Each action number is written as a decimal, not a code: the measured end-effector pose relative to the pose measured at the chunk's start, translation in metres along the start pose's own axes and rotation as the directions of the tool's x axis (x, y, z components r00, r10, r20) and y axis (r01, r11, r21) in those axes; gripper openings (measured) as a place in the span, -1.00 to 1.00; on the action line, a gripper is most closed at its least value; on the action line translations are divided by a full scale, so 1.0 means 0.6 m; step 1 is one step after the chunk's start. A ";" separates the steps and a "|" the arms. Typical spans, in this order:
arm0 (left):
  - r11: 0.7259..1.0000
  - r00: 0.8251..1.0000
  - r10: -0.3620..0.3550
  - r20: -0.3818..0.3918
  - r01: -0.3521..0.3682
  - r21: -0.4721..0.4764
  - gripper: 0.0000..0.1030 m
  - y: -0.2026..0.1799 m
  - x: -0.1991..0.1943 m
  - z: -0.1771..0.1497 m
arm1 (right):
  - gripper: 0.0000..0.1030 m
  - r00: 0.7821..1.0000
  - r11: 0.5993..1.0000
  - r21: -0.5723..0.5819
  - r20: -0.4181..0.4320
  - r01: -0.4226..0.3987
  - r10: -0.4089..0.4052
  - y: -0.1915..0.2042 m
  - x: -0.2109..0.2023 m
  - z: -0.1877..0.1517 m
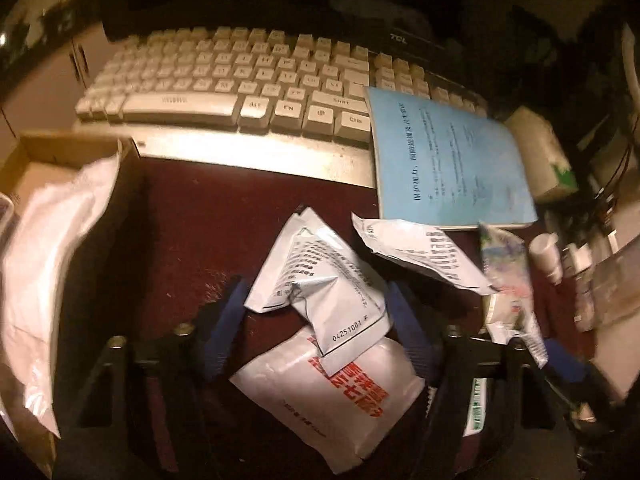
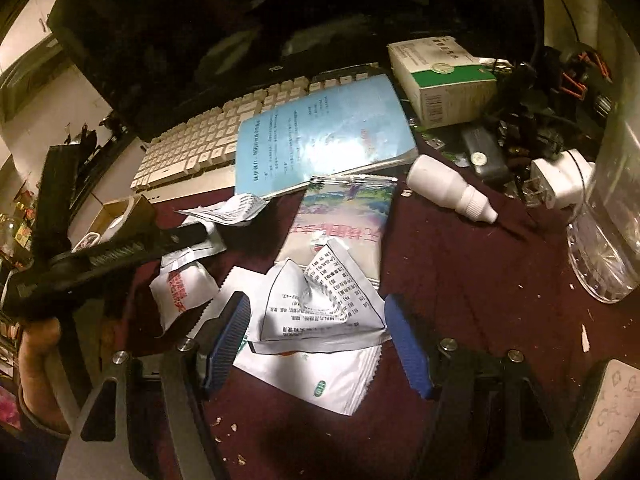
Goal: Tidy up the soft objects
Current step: 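Move both grippers back over the scattered sachets on the desk, then grasp the crumpled white printed sachet with the left gripper while the right grasps another sachet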
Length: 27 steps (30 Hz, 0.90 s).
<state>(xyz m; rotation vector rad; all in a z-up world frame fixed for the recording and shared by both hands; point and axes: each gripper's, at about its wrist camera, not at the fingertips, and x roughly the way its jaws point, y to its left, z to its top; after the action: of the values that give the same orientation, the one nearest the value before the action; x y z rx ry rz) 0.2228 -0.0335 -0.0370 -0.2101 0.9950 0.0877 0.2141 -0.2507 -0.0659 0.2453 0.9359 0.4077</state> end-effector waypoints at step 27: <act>0.957 0.942 -0.279 0.187 0.290 -0.033 -0.14 0.103 -0.178 -0.108 | -0.24 0.992 0.998 -0.043 0.116 -0.038 0.043 0.044 -0.069 -0.032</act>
<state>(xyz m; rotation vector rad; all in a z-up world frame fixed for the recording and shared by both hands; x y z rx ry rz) 0.1011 0.0154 0.0102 -0.3923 0.7724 -0.1265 0.1706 -0.2450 -0.0370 0.2482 0.8078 0.4446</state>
